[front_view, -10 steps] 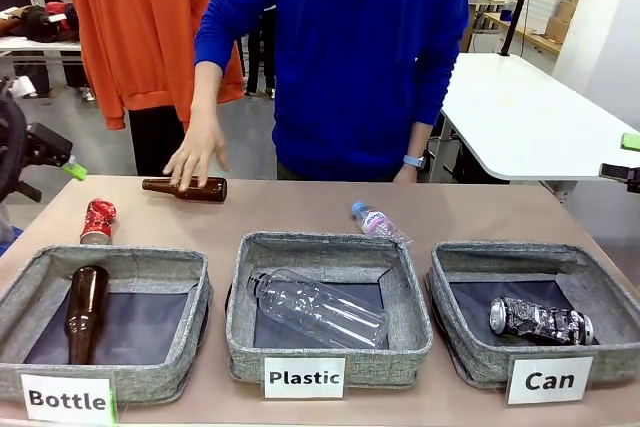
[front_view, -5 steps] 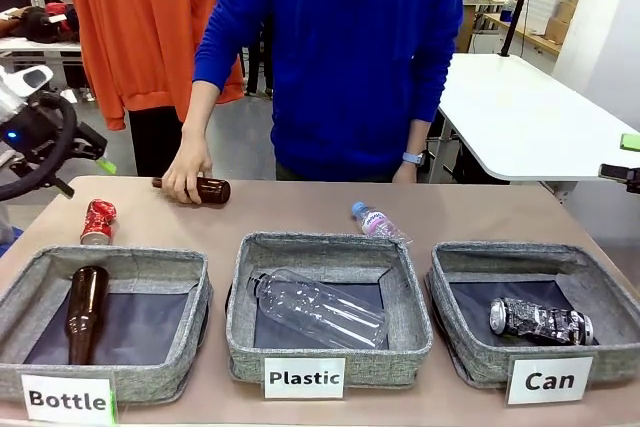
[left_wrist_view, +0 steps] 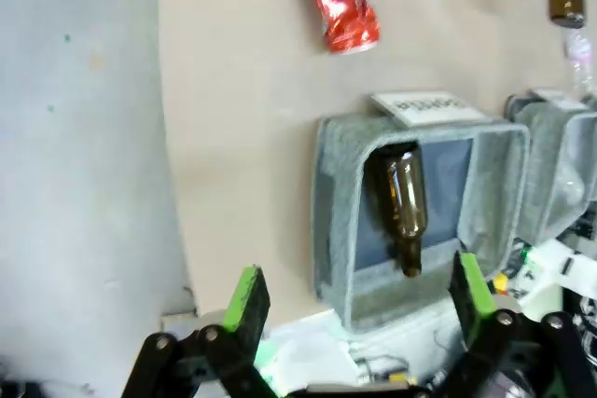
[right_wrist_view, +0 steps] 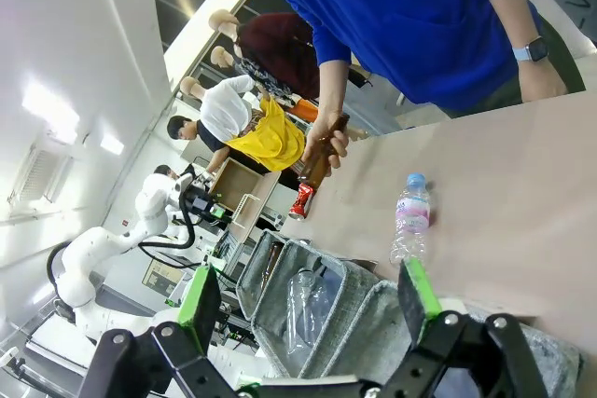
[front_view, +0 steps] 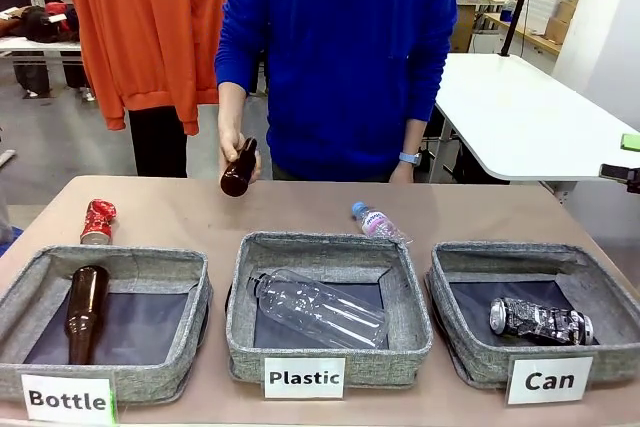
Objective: Sort the can waste into the basket.
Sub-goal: Pick up the can waste from the table and place it in the right Fabric basket.
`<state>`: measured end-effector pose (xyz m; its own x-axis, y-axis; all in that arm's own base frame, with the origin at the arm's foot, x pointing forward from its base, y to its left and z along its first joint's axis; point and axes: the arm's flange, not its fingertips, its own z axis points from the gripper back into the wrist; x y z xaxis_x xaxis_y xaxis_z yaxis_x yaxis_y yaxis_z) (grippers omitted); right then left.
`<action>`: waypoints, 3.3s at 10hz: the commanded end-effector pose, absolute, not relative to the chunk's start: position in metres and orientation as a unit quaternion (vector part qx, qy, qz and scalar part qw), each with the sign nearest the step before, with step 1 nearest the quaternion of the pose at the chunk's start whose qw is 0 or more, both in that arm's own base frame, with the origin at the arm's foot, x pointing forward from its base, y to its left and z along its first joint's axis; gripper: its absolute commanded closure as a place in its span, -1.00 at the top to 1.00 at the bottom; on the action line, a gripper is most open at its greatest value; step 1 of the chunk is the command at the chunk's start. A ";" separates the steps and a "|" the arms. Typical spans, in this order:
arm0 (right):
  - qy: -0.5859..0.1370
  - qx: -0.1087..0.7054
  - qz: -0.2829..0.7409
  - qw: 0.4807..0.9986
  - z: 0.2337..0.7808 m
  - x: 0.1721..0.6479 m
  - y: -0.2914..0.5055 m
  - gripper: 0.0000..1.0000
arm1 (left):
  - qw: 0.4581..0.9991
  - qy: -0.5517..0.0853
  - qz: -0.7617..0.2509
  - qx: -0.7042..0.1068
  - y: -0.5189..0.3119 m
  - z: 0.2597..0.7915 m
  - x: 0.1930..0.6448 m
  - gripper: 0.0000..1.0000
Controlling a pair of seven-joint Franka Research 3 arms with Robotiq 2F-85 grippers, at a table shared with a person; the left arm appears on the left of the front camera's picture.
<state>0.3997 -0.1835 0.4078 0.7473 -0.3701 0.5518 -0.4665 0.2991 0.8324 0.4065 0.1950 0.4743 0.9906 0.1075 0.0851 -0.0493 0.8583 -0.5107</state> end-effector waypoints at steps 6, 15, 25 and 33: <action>-0.355 0.589 0.046 0.725 0.409 0.399 -0.186 1.00 | 0.938 -0.090 0.068 -0.328 0.213 0.467 0.423 1.00; -0.355 0.589 0.046 0.725 0.409 0.399 -0.186 1.00 | 0.871 -0.111 0.070 -0.473 0.352 0.465 0.338 1.00; -0.355 0.589 0.046 0.725 0.409 0.399 -0.186 1.00 | 0.969 -0.024 0.078 -0.234 0.124 0.445 0.497 1.00; -0.355 0.589 0.046 0.725 0.409 0.399 -0.186 1.00 | 0.990 -0.034 0.124 -0.057 0.025 0.330 0.587 1.00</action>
<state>0.3997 -0.1836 0.4077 0.7477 -0.3696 0.5517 -0.4669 0.2981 0.8325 0.5772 0.0320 0.3345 0.9751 0.2198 0.0303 -0.2115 0.9619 -0.1732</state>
